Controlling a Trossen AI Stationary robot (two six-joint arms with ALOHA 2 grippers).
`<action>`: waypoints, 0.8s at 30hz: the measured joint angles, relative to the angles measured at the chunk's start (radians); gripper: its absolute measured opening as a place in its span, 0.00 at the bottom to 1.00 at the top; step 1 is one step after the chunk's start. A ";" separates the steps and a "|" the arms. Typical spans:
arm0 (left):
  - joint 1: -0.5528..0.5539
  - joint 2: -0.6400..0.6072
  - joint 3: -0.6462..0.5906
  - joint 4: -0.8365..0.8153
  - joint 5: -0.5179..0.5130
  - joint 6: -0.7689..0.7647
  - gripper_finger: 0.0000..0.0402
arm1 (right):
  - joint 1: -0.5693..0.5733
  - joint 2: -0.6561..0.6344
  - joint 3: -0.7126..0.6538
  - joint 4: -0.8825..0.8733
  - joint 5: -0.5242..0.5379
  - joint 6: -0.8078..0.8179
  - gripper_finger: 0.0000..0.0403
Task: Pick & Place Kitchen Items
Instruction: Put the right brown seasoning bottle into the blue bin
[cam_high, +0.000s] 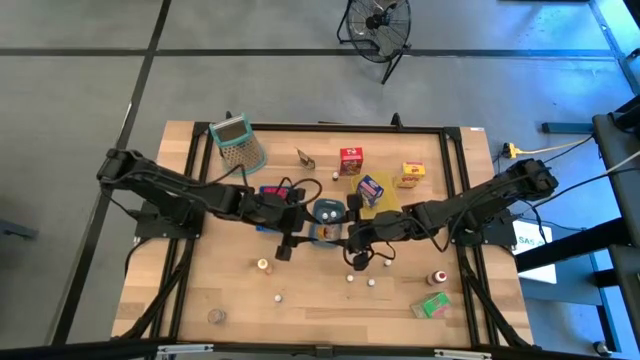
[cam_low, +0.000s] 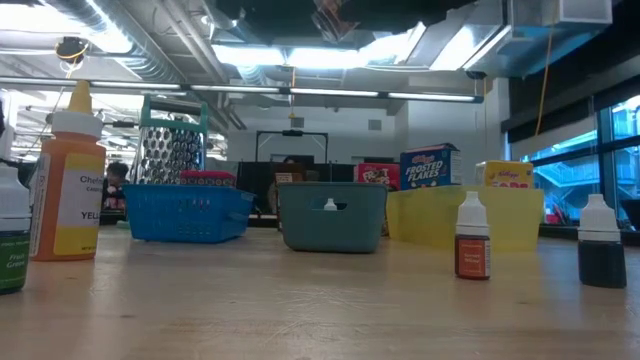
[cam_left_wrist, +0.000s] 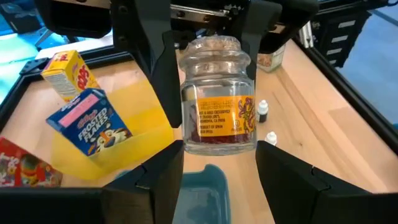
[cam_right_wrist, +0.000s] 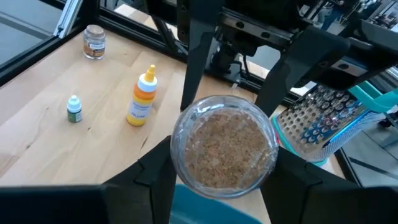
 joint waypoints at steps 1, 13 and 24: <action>0.000 0.004 0.000 0.007 0.001 0.001 0.48 | 0.000 0.000 0.000 -0.004 0.000 0.000 0.45; 0.000 0.005 -0.002 0.021 -0.004 0.002 0.48 | 0.000 -0.002 0.000 -0.008 0.001 0.002 0.45; -0.018 0.002 -0.002 0.027 -0.014 0.011 0.48 | 0.000 -0.002 0.000 -0.002 -0.002 0.009 0.45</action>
